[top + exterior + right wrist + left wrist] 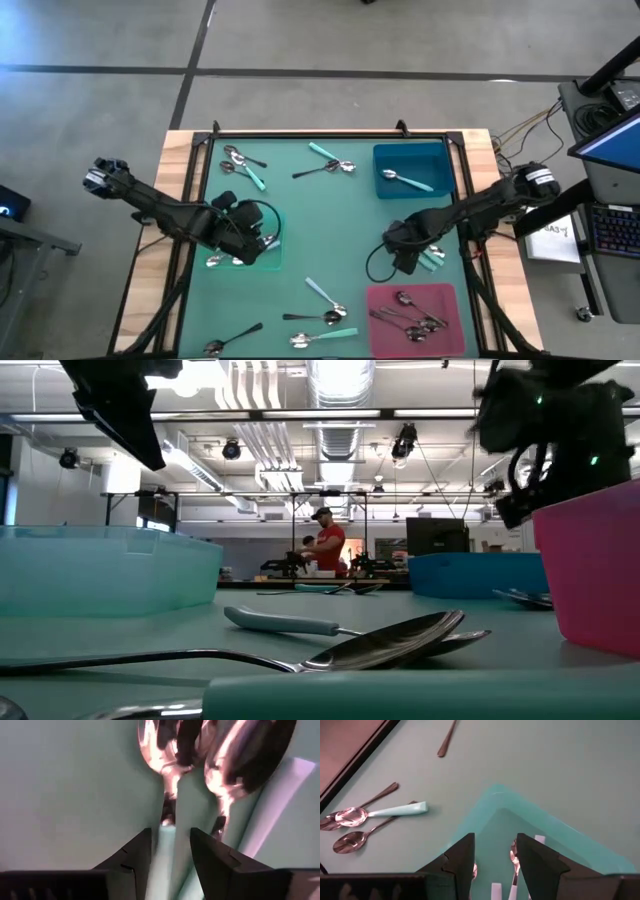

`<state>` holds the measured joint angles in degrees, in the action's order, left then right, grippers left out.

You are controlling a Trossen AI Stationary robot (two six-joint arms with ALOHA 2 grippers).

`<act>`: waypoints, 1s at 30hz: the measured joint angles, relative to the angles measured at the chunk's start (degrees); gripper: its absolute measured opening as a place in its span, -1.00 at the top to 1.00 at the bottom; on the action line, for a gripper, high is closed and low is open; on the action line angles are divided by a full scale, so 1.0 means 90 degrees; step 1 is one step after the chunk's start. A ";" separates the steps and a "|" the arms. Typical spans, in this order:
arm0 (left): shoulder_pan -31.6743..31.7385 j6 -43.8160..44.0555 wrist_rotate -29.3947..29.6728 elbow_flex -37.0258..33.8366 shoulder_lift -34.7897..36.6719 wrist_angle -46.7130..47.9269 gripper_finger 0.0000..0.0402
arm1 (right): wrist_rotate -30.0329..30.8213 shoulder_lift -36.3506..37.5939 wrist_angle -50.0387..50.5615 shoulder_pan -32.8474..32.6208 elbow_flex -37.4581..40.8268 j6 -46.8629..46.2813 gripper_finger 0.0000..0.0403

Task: Sort silverware by color (type)
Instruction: Put the green spoon into the blue bin

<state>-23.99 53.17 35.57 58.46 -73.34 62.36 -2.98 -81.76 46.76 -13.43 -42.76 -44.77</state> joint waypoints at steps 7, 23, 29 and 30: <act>0.0000 -0.0002 -0.0005 0.0000 0.0002 0.0018 0.35 | -0.0074 -0.0167 -0.0239 0.0124 -0.0006 0.0167 0.52; 0.0312 -0.0024 0.0166 0.0027 0.0005 0.0061 0.35 | -0.0345 0.0949 0.0052 0.0501 -0.0933 0.1667 0.86; 0.0665 -0.0014 0.0604 0.0126 0.0005 0.0048 0.35 | 0.0968 0.1495 0.0289 0.1403 -0.1594 0.3089 0.86; 0.0732 -0.0010 0.0614 0.0143 0.0005 0.0043 0.35 | 0.1087 0.1550 0.0341 0.1598 -0.1647 0.3296 0.86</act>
<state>-17.40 53.08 41.10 59.74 -73.30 62.74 6.80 -67.81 49.83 0.95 -57.58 -15.11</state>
